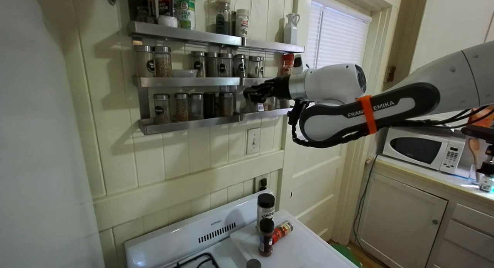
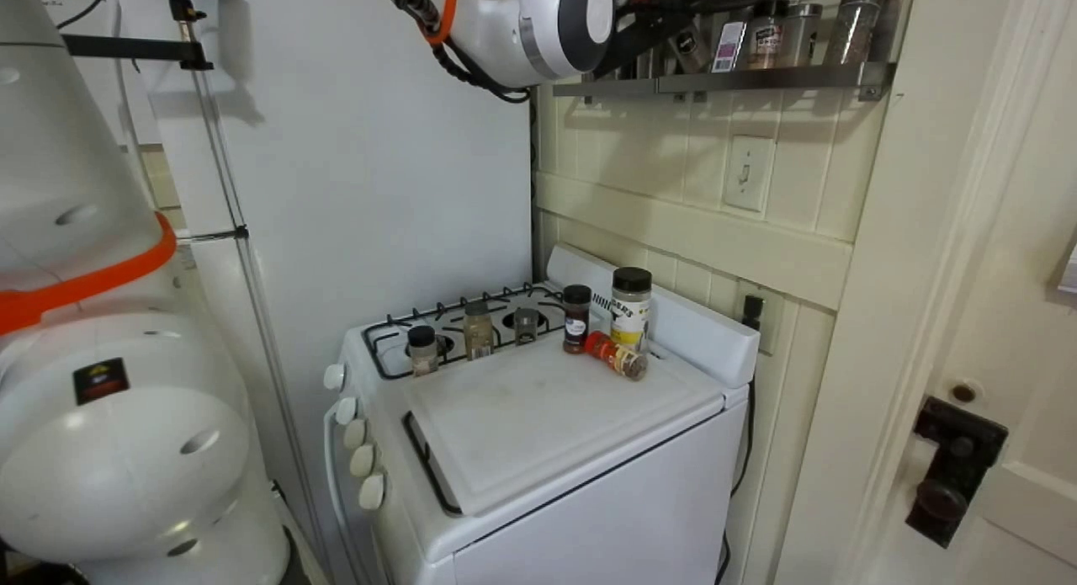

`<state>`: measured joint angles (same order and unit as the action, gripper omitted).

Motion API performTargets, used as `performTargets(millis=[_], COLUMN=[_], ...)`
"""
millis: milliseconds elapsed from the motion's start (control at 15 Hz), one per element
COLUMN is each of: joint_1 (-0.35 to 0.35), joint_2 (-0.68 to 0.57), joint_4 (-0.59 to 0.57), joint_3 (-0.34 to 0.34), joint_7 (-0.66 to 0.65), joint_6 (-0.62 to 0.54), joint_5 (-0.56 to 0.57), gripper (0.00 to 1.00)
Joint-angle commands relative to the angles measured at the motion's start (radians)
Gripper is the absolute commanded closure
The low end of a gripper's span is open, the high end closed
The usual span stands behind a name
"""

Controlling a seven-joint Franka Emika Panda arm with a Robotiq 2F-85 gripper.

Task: Move one spice bottle from the middle shelf to the tray

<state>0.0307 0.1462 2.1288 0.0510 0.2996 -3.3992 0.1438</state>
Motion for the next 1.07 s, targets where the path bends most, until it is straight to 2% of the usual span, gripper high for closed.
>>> performTargets(millis=[0,600,1000], joint_1=[0.028,0.086,0.146], joint_2=[0.049,0.084,0.132], joint_4=[0.055,0.082,0.109], joint_3=[0.023,0.081,0.148], joint_7=[0.032,0.043,0.024], joint_6=[-0.009,-0.013,0.009], joint_5=[0.001,-0.012,-0.044], gripper=[0.74,0.74,0.74])
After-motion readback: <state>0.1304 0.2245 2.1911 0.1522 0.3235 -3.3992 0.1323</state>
